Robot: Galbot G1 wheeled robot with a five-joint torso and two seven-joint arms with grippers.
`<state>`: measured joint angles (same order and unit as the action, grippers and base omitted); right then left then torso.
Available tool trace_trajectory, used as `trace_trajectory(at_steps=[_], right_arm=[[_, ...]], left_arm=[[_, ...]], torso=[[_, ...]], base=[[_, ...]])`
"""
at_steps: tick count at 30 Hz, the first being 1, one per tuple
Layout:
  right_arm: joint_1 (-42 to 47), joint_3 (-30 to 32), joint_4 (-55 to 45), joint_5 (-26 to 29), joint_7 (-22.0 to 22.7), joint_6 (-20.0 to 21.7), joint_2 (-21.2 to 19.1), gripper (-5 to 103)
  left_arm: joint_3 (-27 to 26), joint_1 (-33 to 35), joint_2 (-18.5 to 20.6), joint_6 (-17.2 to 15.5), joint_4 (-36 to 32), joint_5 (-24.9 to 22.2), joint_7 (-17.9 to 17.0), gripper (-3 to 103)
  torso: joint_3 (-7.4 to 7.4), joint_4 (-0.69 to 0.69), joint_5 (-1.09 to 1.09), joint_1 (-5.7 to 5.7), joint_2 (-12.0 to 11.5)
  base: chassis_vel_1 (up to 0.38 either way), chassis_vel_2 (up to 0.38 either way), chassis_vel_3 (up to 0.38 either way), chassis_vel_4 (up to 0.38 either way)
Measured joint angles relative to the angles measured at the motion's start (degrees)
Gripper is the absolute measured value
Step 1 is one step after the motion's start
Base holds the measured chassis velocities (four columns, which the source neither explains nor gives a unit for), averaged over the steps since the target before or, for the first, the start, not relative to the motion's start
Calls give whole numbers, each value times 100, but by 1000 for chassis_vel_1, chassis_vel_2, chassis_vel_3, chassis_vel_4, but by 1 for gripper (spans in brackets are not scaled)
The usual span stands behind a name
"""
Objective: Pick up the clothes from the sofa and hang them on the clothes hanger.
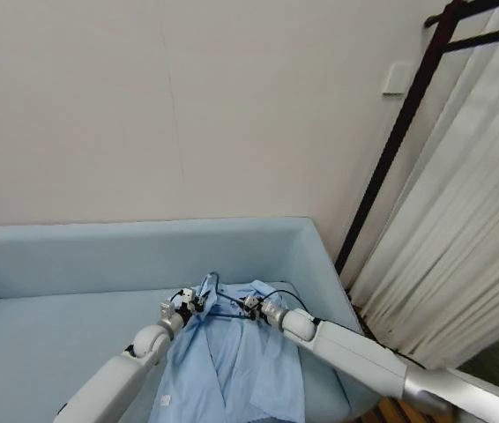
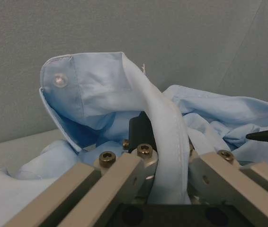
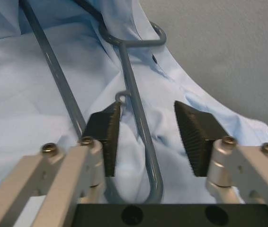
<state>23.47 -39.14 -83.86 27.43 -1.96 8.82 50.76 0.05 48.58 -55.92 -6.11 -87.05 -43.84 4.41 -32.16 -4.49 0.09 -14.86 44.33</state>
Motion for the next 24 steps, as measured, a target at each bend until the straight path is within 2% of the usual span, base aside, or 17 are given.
trace_trajectory(at_steps=[1, 4, 6, 10, 11, 12, 15, 16, 18, 20, 24], right_arm=[[0, 0, 0, 0, 0, 0, 0, 38], [201, 237, -259, 350, 169, 24, -205, 54], [251, 345, -333, 460, 220, 52, -272, 54], [461, 877, -468, 1069, 487, 304, -486, 77], [461, 877, -468, 1069, 487, 304, -486, 77], [534, 1025, -468, 1263, 618, 396, -496, 77], [893, 1541, -584, 2105, 1471, 729, -488, 92], [893, 1541, -584, 2105, 1471, 729, -488, 92], [1201, 1917, -791, 2712, 1969, 1046, -504, 99], [1556, 2235, -1011, 3188, 2250, 1328, -580, 100], [1981, 2470, -1139, 3597, 2450, 1478, -610, 100]], left_arm=[[0, 0, 0, 0, 0, 0, 0, 0], [-10, 11, -2, 5, -26, -1, -27, 0], [-18, 14, 2, 7, -34, -2, -32, 0], [-75, 45, 32, 8, -80, -5, -36, 0], [-75, 45, 32, 8, -80, -5, -36, 0], [-89, 57, 44, 8, -94, -6, -36, 0], [-130, 81, 79, 8, -141, -20, -35, 0], [-130, 81, 79, 8, -141, -20, -35, 0], [-155, 83, 88, 7, -144, -31, -29, 0], [-174, 83, 88, 8, -131, -34, -17, 0], [-185, 81, 76, 8, -88, -40, 17, 0]], torso=[[0, 0, 0, 0, 0], [0, 2, 1, 0, 0], [0, 2, 0, 0, 0], [0, 2, -1, 0, 1], [0, 2, -1, 0, 1], [0, 2, -1, 1, 1], [0, 3, 0, 1, 1], [0, 3, 0, 1, 1], [0, 3, 1, 1, 1], [0, 1, -1, 1, 1], [1, 1, -1, 1, 1]], base=[[0, 0, 0, 0], [0, 0, 0, 0], [0, 0, 0, 0], [0, 0, 0, 0], [0, 0, 0, 0], [0, 0, 0, 0], [0, 0, 0, 0], [0, 0, 0, 0], [0, 0, 0, 0], [0, 0, 0, 0], [0, 0, 0, 0]])
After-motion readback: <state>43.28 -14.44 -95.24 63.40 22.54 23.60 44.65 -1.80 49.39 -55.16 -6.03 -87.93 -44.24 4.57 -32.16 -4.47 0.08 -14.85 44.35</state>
